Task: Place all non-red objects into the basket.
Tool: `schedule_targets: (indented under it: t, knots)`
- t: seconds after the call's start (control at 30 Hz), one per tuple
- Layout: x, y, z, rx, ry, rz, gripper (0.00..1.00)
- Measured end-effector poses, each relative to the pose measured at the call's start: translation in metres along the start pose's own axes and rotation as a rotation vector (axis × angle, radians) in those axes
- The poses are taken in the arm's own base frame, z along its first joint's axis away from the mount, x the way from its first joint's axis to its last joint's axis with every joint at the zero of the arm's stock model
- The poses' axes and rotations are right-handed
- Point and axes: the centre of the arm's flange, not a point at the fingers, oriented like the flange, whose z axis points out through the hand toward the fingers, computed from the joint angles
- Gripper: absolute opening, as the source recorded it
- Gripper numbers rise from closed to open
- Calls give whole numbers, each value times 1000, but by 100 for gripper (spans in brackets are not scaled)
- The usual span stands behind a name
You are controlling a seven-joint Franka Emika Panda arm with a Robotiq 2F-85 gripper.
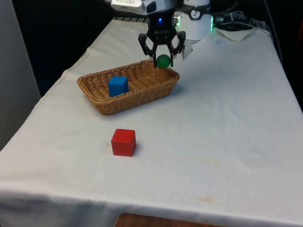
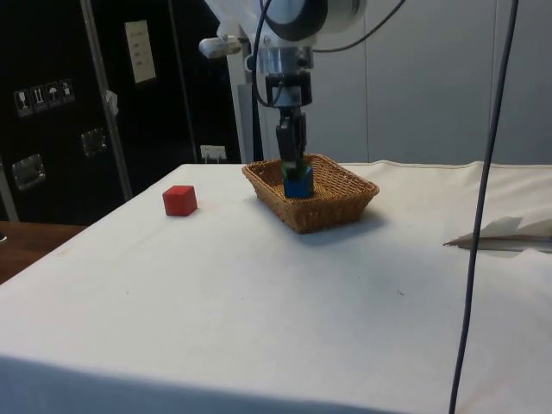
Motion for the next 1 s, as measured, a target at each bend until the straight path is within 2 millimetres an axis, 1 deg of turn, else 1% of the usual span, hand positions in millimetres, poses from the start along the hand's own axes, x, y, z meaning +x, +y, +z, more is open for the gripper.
schedule_targets:
  t: [0.17,0.2,0.3,0.33,0.5,0.53,0.77,0.83,0.87,0.9,0.93,0.97,1.0]
  knots:
    - [-6,12,16,7,2,4,0]
    - [-8,17,22,9,5,7,0]
    - [-8,20,24,10,8,7,0]
    - [-10,24,30,12,11,10,0]
    - [-13,35,43,17,19,17,0]
    - [-14,40,48,18,21,18,0]
    - [-15,46,64,23,27,20,0]
    - [-15,47,65,27,30,21,0]
    - [-15,47,65,27,30,20,7]
    - [-15,47,65,27,30,20,20]
    - [-16,48,65,27,31,20,20]
    - [-16,47,65,27,31,20,30]
    - [-16,48,65,27,31,20,50]
